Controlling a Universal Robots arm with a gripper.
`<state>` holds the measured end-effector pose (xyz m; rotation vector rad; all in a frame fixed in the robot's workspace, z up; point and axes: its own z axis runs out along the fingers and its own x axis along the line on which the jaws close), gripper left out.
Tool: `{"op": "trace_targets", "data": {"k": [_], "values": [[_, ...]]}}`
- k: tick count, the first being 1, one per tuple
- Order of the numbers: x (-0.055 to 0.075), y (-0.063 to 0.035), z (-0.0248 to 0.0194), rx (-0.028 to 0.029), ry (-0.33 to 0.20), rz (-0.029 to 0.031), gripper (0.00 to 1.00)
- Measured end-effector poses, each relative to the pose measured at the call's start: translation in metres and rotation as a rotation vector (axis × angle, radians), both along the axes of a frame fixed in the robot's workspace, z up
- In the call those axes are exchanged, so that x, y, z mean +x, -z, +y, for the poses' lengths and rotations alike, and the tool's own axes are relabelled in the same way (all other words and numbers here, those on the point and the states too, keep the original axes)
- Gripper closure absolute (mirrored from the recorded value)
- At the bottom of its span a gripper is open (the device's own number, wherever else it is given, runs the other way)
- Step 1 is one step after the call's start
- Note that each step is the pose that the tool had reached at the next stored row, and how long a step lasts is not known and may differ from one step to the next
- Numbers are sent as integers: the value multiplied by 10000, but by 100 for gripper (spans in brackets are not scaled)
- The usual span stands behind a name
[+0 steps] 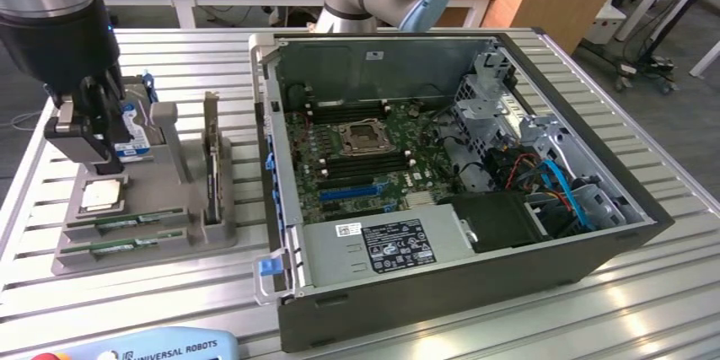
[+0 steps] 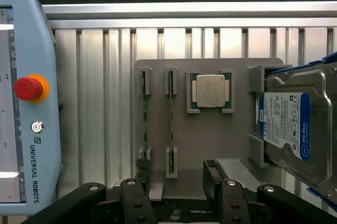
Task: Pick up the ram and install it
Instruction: 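Pick up the ram and move it above insertion slot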
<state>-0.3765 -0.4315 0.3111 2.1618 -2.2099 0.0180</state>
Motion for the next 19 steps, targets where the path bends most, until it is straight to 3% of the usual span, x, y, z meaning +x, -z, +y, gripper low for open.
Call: {"op": "trace_targets", "data": {"k": [16,19], "values": [[0,67,-4,-1,0,1,47],[0,67,-37,-1,0,2,47]]}}
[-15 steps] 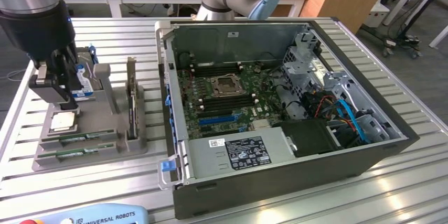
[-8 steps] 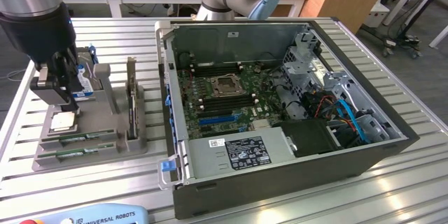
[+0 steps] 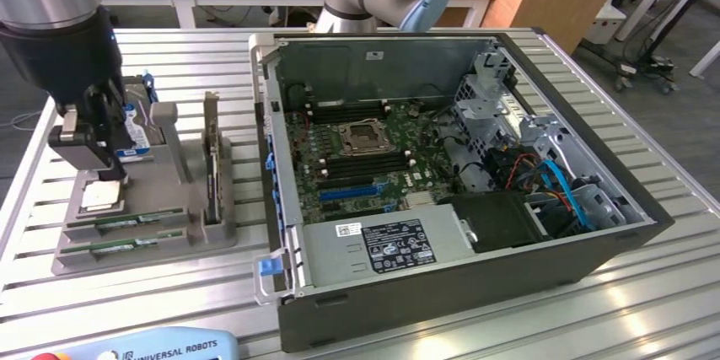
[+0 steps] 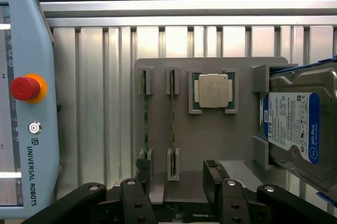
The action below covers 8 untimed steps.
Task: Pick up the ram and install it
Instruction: 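Pick up the ram and move it above insertion slot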
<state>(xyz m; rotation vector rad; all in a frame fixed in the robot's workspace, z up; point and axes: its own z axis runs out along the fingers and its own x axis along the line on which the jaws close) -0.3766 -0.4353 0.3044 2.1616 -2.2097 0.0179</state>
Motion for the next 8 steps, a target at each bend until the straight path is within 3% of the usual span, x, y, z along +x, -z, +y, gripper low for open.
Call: {"op": "trace_targets", "data": {"k": [6,8], "values": [[0,10,-96,1,0,-1,47],[0,14,-109,1,-1,-1,47]]}}
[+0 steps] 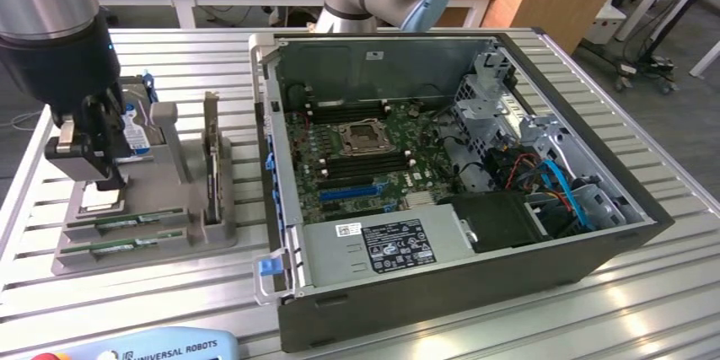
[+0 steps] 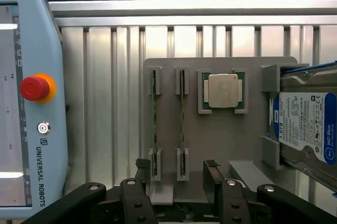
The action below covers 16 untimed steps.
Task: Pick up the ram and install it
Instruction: 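Pick up the ram and move it above insertion slot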
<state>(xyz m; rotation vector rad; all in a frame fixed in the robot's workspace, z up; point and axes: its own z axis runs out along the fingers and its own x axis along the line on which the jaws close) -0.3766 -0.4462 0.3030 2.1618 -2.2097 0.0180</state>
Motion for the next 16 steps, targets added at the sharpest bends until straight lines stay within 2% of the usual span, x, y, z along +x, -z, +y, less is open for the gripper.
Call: {"op": "trace_targets", "data": {"k": [8,16], "values": [[-1,13,-1,-2,1,-1,47],[0,157,0,-3,0,0,47]]}}
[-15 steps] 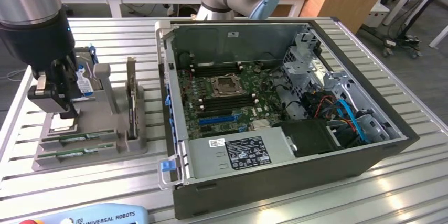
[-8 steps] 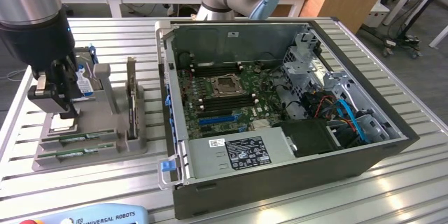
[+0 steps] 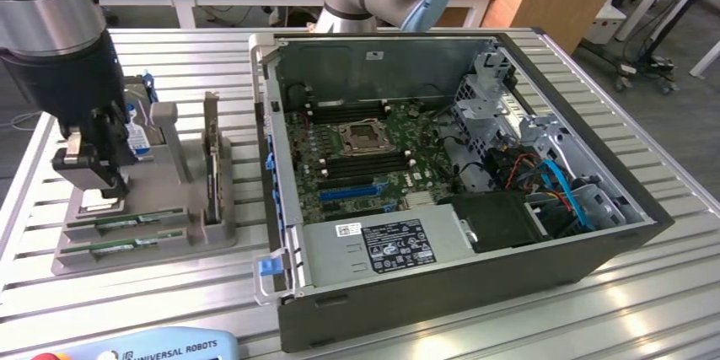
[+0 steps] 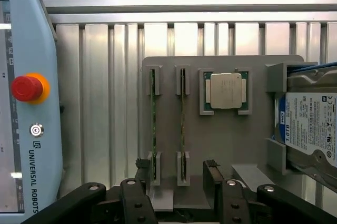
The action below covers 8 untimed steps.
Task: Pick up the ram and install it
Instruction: 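Pick up the ram and move it above insertion slot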
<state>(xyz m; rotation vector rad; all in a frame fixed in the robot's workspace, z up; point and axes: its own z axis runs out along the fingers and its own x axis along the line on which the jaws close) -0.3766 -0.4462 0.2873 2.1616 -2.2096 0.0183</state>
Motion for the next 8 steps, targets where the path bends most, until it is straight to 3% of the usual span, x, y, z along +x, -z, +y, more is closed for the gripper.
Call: {"op": "trace_targets", "data": {"k": [8], "values": [[0,136,0,0,0,-1,47]]}}
